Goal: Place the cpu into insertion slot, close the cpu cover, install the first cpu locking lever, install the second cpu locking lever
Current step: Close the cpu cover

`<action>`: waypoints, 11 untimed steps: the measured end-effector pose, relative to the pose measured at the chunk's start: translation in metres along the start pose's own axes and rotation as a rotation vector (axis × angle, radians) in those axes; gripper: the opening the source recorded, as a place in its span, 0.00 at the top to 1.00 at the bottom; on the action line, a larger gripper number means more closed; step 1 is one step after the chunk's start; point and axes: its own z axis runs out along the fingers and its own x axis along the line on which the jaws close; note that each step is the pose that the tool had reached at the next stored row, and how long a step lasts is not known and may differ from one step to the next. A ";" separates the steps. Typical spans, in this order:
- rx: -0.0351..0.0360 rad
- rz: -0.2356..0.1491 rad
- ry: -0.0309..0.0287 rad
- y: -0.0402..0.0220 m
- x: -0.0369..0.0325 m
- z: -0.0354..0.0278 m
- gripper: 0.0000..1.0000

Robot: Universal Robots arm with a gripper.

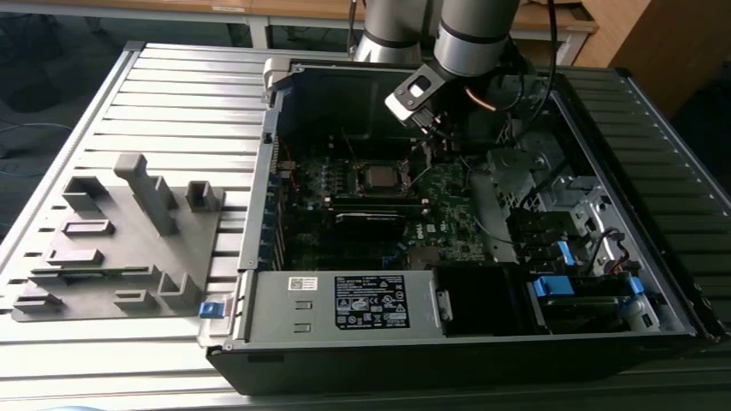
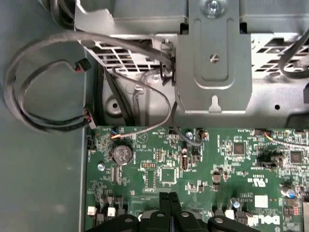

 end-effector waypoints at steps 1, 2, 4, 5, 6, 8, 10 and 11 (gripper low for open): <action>0.0000 0.000 0.0000 -0.0011 0.0000 -0.0001 0.89; 0.0000 0.000 0.0000 -0.0015 0.0000 -0.0001 0.89; 0.0000 0.000 0.0000 -0.0016 0.0000 -0.0001 0.89; 0.0000 0.000 0.0000 -0.0016 0.0000 -0.0001 0.89; 0.0000 0.000 0.0000 -0.0016 0.0000 -0.0001 0.89; 0.0000 0.000 0.0000 -0.0017 0.0000 -0.0001 0.89; 0.0000 0.000 0.0000 -0.0017 0.0000 -0.0001 0.89; 0.0001 0.000 0.0000 -0.0017 0.0000 -0.0001 0.89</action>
